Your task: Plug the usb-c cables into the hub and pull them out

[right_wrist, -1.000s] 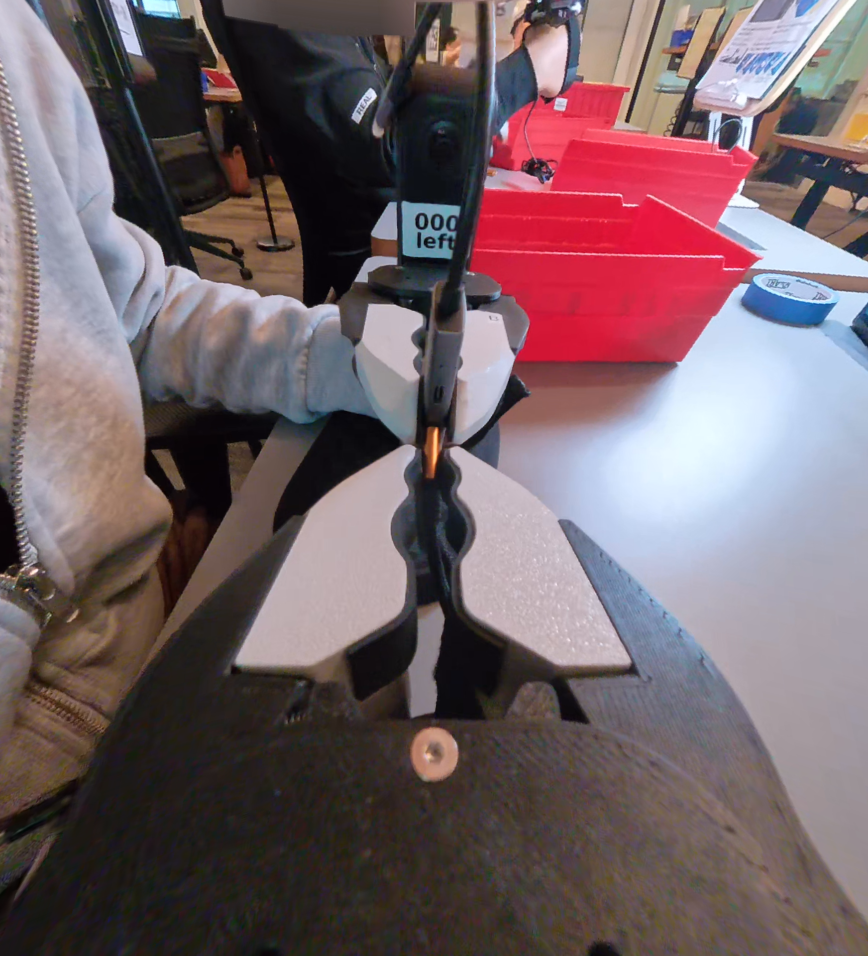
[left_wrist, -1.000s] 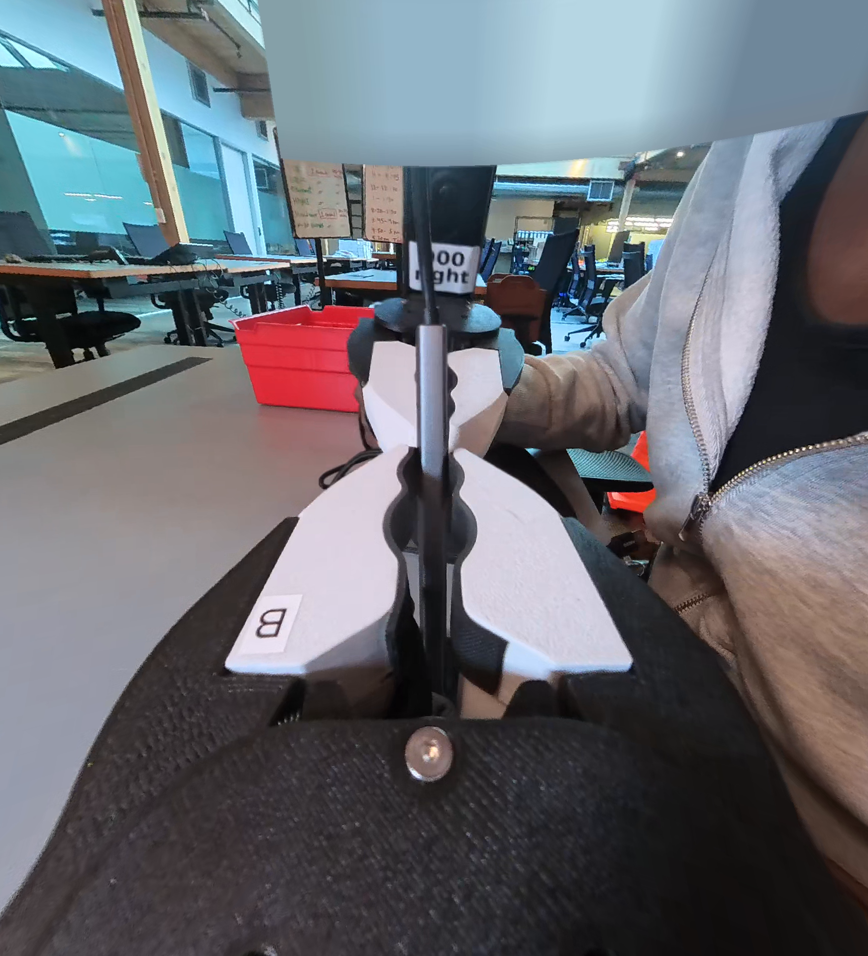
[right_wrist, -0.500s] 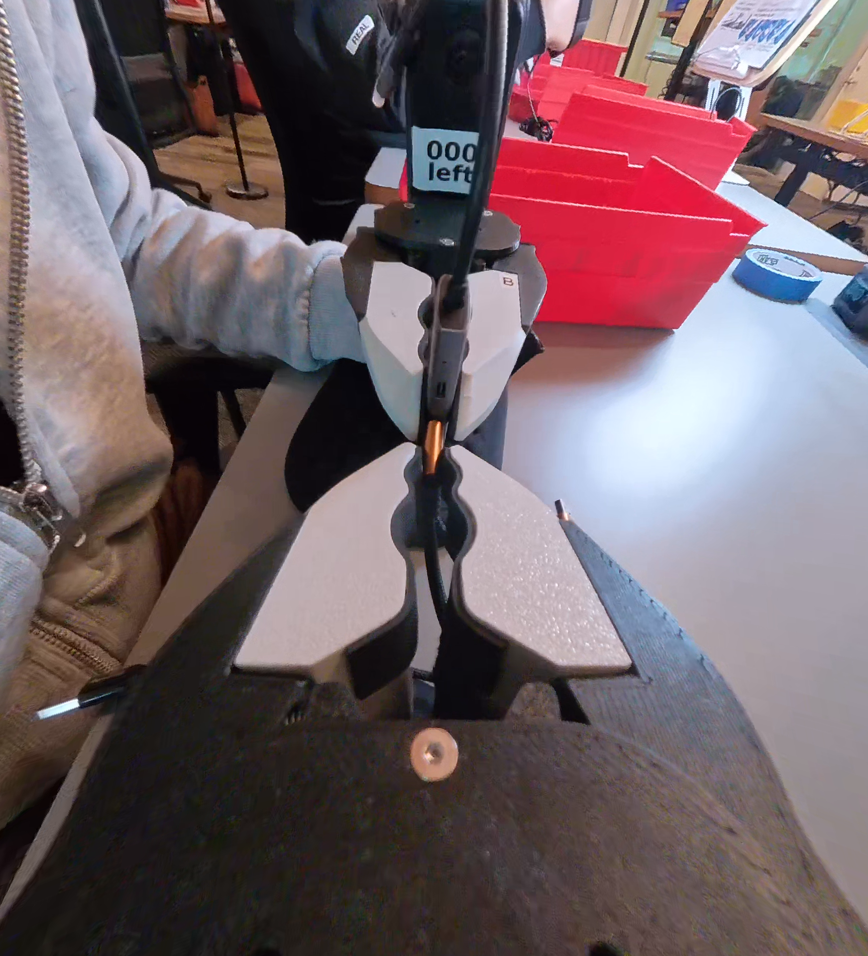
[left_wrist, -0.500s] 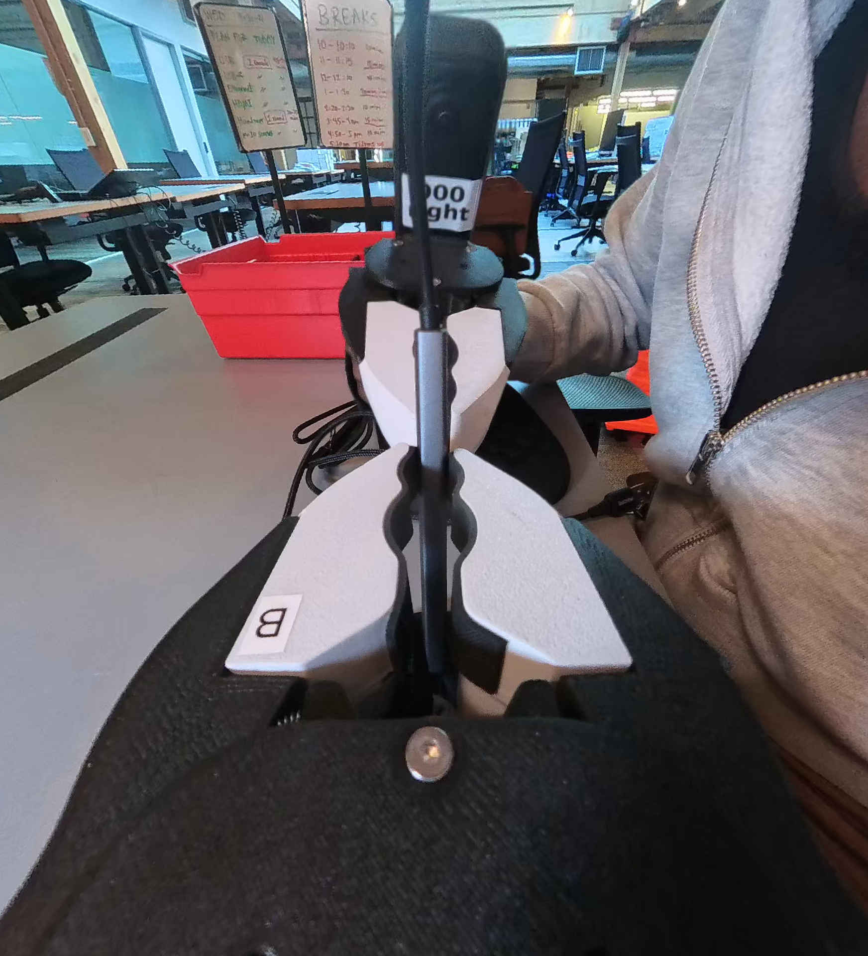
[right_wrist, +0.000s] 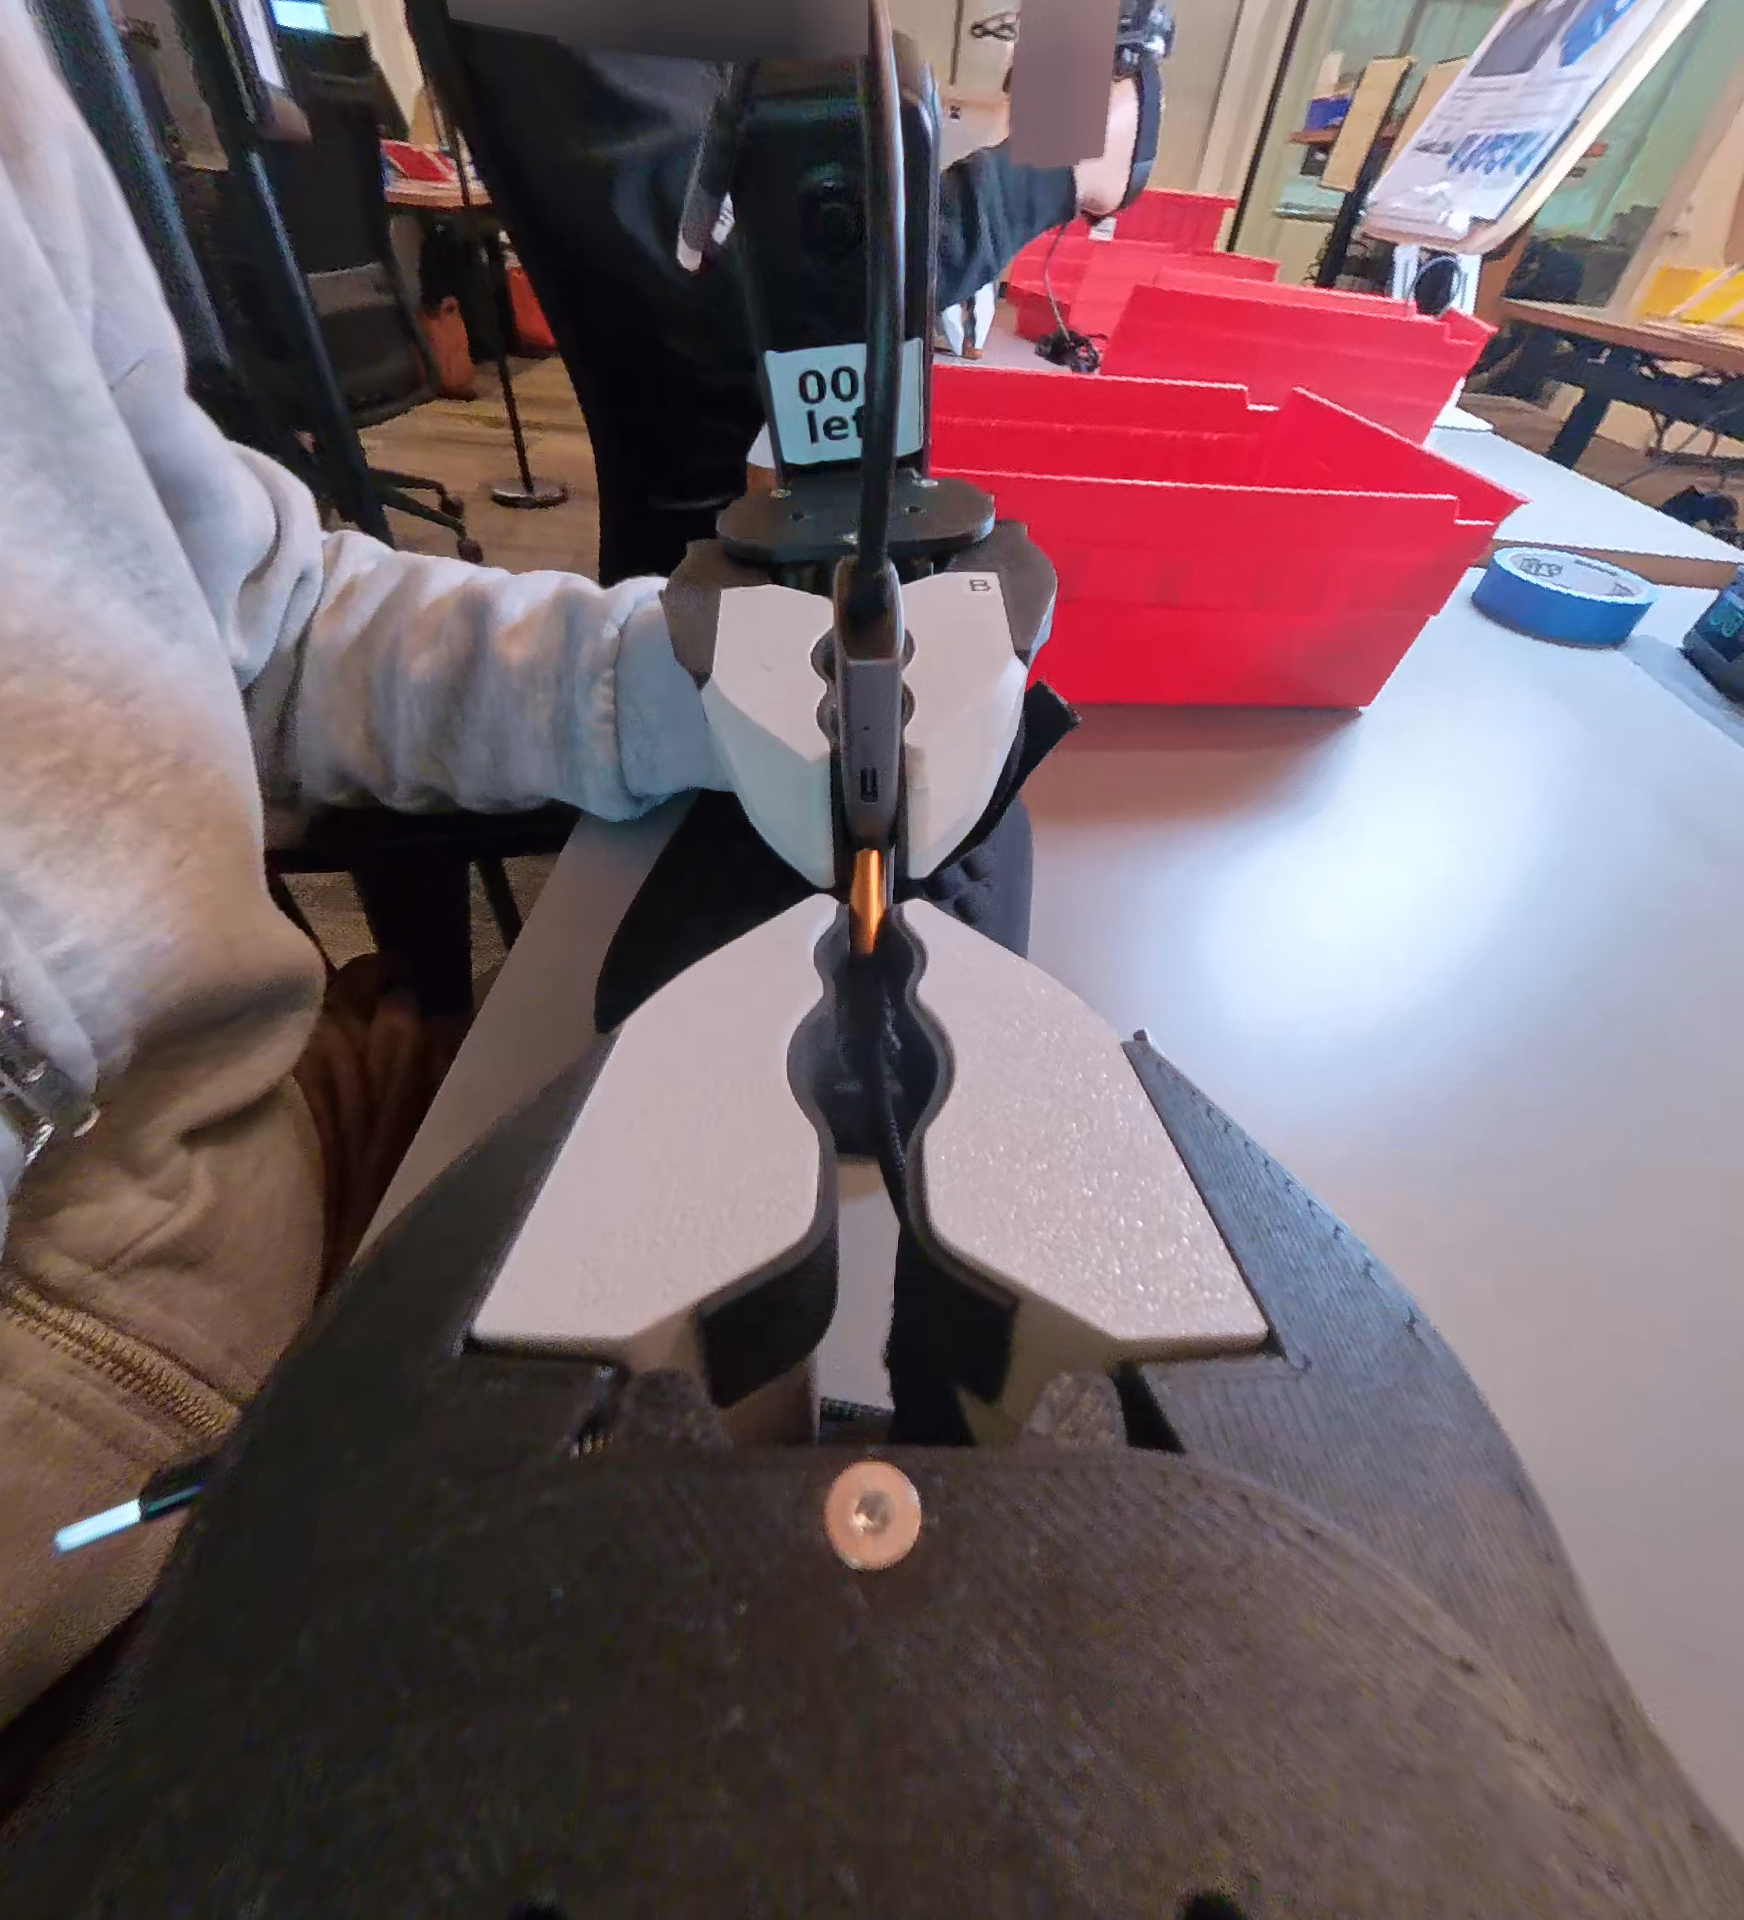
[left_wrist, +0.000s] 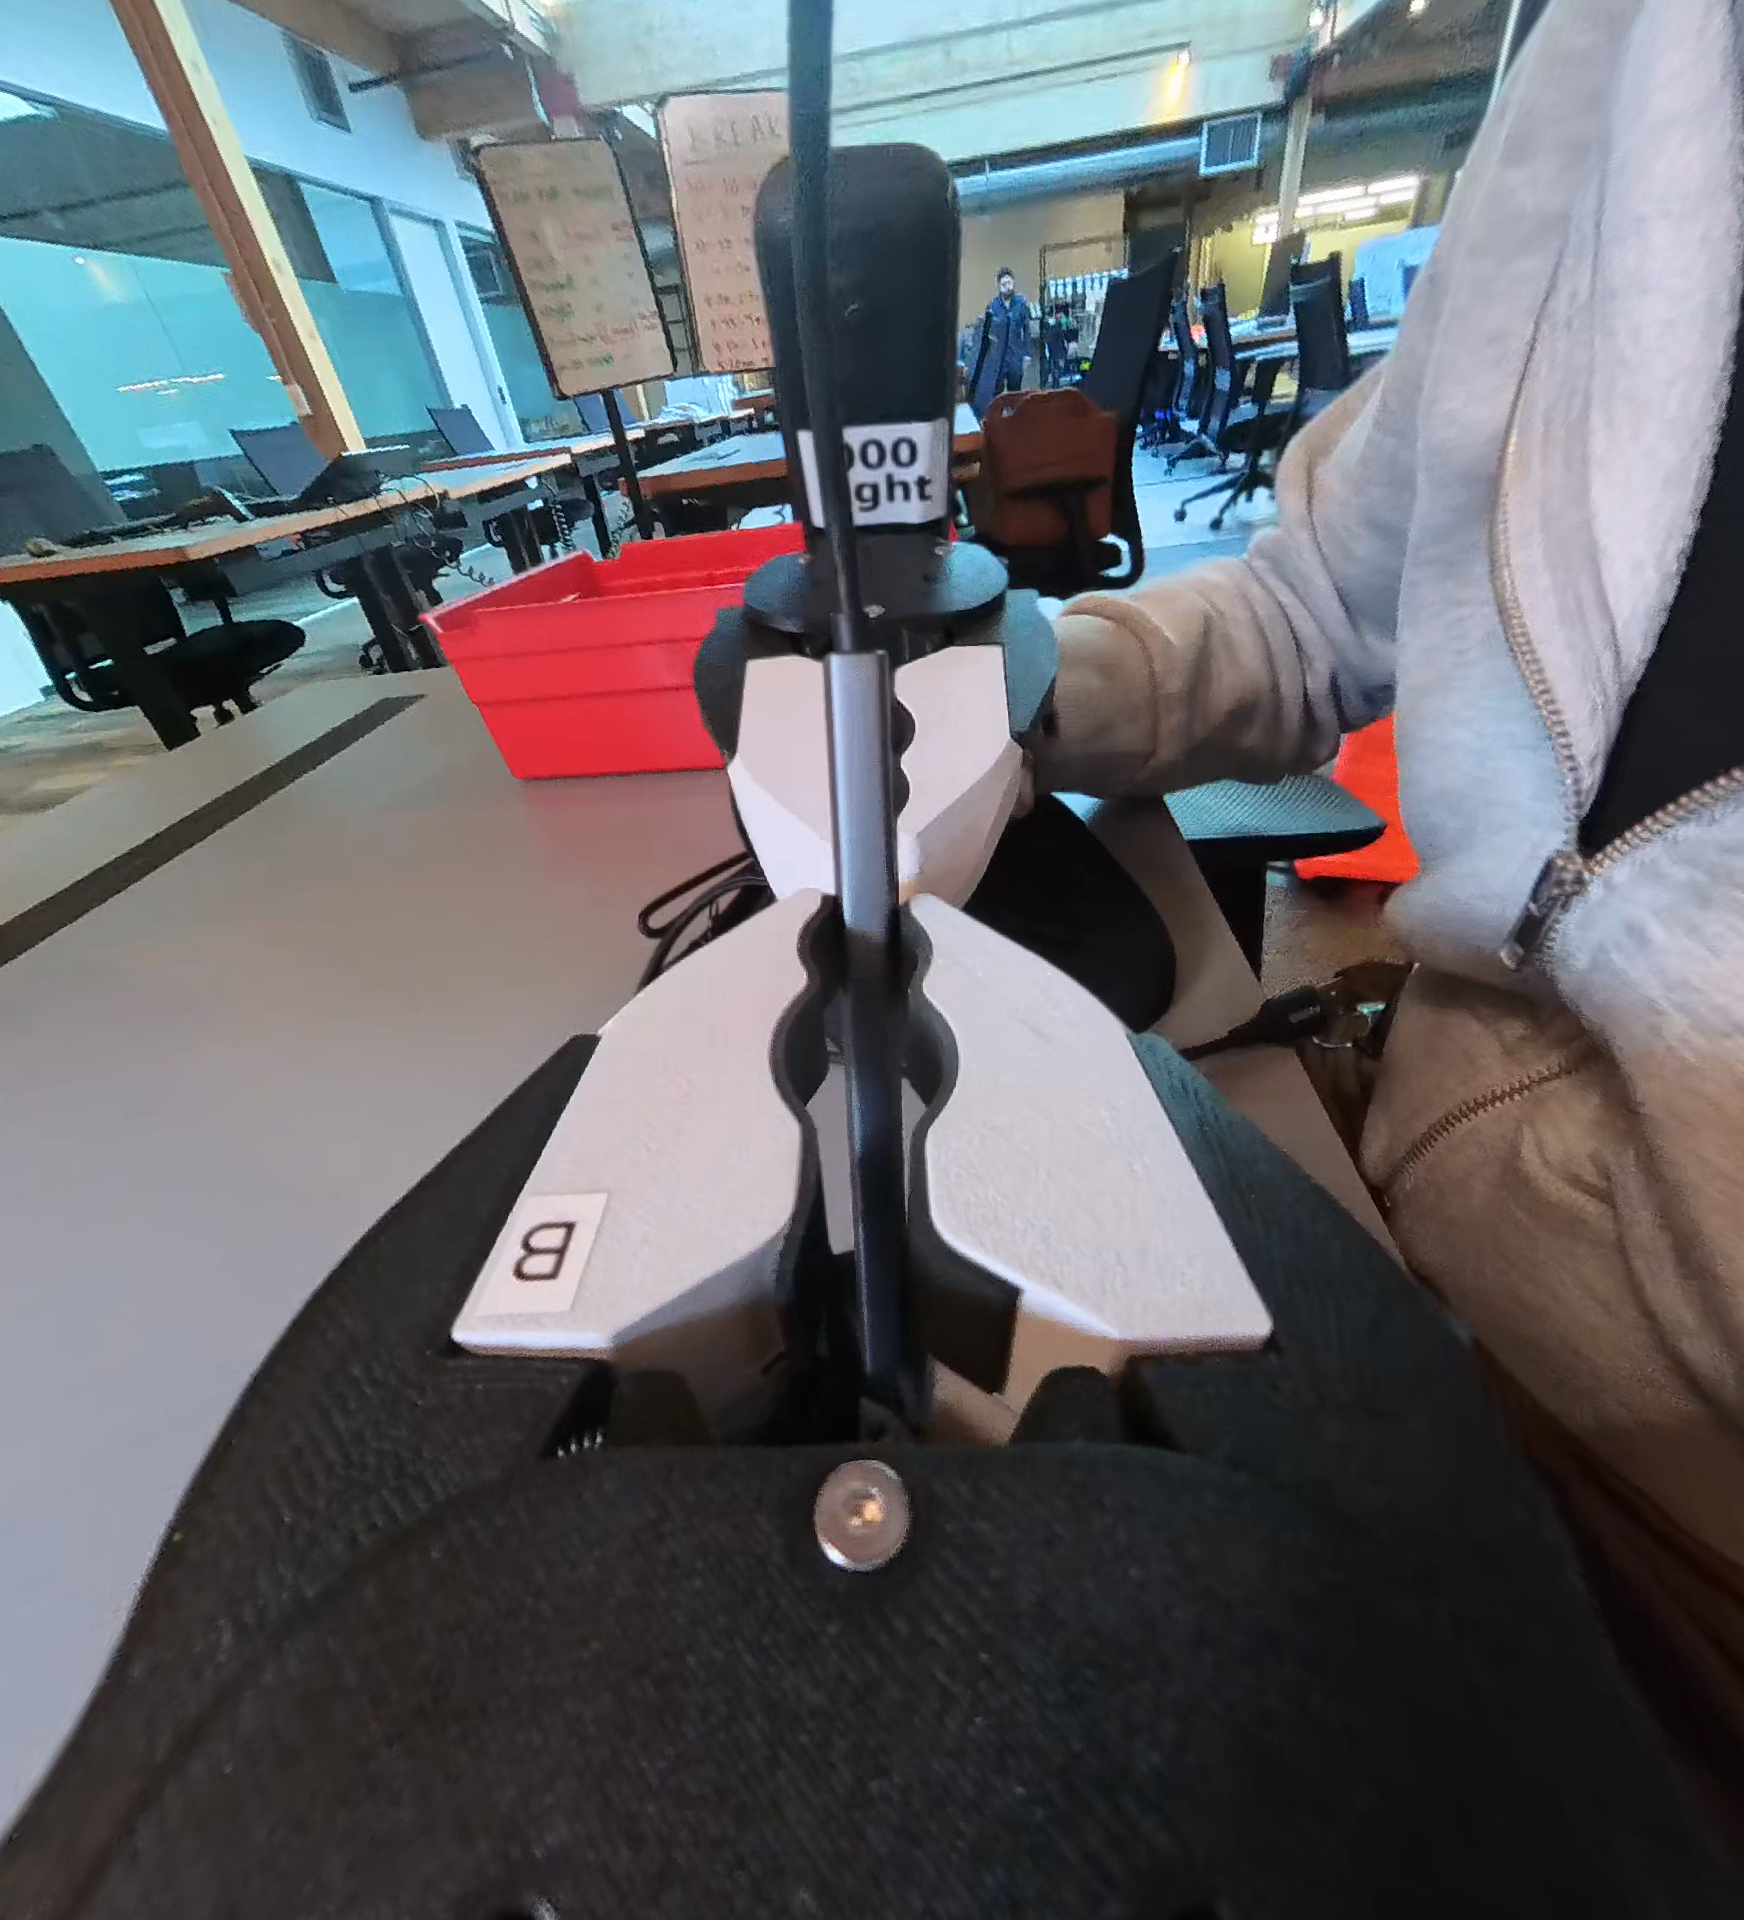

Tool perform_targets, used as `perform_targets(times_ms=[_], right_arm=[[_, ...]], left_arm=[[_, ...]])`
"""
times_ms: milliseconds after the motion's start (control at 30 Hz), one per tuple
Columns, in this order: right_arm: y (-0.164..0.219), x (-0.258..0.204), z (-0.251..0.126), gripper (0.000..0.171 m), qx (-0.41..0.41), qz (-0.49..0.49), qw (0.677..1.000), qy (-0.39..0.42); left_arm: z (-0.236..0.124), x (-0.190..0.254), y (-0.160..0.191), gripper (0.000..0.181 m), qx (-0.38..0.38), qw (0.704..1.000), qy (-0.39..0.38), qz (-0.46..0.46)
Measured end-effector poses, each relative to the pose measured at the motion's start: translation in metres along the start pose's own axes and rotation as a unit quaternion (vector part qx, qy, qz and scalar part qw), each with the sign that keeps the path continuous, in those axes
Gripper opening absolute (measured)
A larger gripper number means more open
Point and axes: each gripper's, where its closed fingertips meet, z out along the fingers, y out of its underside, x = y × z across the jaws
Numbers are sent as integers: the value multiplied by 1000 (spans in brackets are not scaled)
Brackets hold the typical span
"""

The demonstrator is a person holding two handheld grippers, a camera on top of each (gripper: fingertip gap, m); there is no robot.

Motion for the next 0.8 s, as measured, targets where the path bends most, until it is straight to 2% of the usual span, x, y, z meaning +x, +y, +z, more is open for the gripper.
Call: perform_targets(times_ms=[233,300,433,500,533,600,633,700,800], right_arm=[[4,4,7,6,-60,-78,993,71],[2,2,7,6,-65,-82,992,71],[7,0,-2,7,-68,-94,991,69],[9,3,-13,7,-56,-93,990,87],[12,11,-27,6,-60,-89,988,113],[19,31,-63,6,-52,-55,984,162],[14,26,-66,6,-34,-39,988,148],[4,12,-48,6,-32,-66,989,127],[-1,13,-23,6,-27,-72,990,122]], left_arm=[[1,-2,1,10,-6,1000,2,-12],[-1,0,-1,10,2,1000,9,-13],[1,3,8,10,-31,999,11,-8],[-3,-1,4,9,-14,1000,10,-24],[-14,-6,-3,0,14,999,-3,-34],[-38,-16,-19,0,88,994,-22,-62],[-31,-15,-15,0,69,996,-23,-55],[-6,-12,-4,0,17,999,-18,-44],[-6,-20,-12,1,44,997,-35,-56]])
